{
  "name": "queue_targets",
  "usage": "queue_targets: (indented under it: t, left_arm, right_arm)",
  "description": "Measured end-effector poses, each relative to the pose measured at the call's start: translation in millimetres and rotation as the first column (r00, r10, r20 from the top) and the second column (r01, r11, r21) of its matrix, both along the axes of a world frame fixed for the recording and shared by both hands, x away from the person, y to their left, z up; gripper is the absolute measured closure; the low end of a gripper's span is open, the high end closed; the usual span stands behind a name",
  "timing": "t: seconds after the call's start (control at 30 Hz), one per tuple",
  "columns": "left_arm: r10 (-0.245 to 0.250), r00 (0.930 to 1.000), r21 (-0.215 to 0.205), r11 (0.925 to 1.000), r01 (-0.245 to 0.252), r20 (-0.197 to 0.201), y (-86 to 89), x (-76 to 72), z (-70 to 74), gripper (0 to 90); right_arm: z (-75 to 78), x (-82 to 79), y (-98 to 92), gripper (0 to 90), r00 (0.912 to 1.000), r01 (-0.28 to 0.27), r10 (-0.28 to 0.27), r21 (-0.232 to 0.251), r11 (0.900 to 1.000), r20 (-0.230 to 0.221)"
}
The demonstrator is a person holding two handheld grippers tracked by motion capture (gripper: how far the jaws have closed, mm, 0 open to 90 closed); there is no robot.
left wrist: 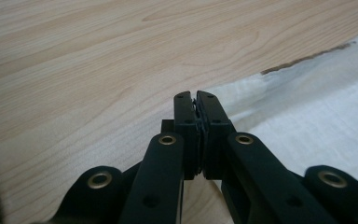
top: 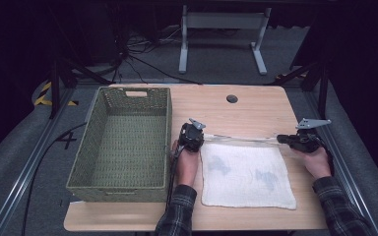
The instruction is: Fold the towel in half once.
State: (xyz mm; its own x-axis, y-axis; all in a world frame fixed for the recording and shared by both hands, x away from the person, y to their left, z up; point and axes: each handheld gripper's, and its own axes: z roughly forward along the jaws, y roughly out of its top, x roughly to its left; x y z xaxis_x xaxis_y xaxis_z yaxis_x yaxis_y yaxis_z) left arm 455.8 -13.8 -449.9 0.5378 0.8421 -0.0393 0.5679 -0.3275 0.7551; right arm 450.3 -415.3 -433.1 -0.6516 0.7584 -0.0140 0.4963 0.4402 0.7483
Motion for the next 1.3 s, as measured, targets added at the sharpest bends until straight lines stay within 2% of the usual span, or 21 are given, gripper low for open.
queue_targets:
  t: [0.07, 0.2, 0.37, 0.53, 0.73, 1.03, 1.3]
  left_arm:
    - [-0.001, 1.0000, -0.002, 1.0000, 0.001, -0.007, -0.2, -4.5, 0.4, 88.1]
    - [-0.002, 1.0000, -0.008, 1.0000, 0.002, -0.003, 0.6, -10.9, 0.7, 88.3]
    - [0.008, 1.0000, -0.009, 0.9999, -0.008, -0.003, 1.3, -20.6, 3.8, 88.3]
    - [0.005, 1.0000, -0.002, 1.0000, -0.005, -0.003, 0.6, -32.4, 6.8, 88.3]
    - [0.000, 0.9999, 0.011, 0.9999, 0.000, 0.011, 0.3, -45.9, 9.4, 88.3]
    - [-0.014, 0.9999, -0.018, 0.9997, 0.014, 0.003, 2.7, -67.4, 7.5, 88.3]
    - [-0.017, 0.9998, -0.007, 0.9998, 0.017, 0.013, 4.0, -84.4, 8.0, 88.3]
  right_arm:
    - [-0.7, -4.0, -1.9, 86.2, 1.0000, -0.005, 0.005, -0.008, 1.000, -0.004]
    - [-2.8, -11.2, -5.9, 86.3, 0.9996, -0.014, 0.015, 0.005, 1.000, -0.024]
    - [-0.1, -19.4, -7.4, 86.3, 0.9994, -0.024, 0.024, 0.019, 1.000, -0.024]
    - [0.0, -29.0, -8.4, 86.3, 0.9988, -0.036, 0.037, 0.007, 0.999, -0.031]
    - [3.2, -38.1, -9.3, 86.3, 0.9986, -0.048, 0.048, 0.012, 0.999, -0.023]
    - [4.1, -58.7, -11.6, 86.3, 0.9974, -0.068, 0.068, -0.001, 0.998, -0.025]
    - [4.5, -72.6, -10.7, 86.3, 0.9963, -0.082, 0.082, -0.007, 0.997, -0.024]
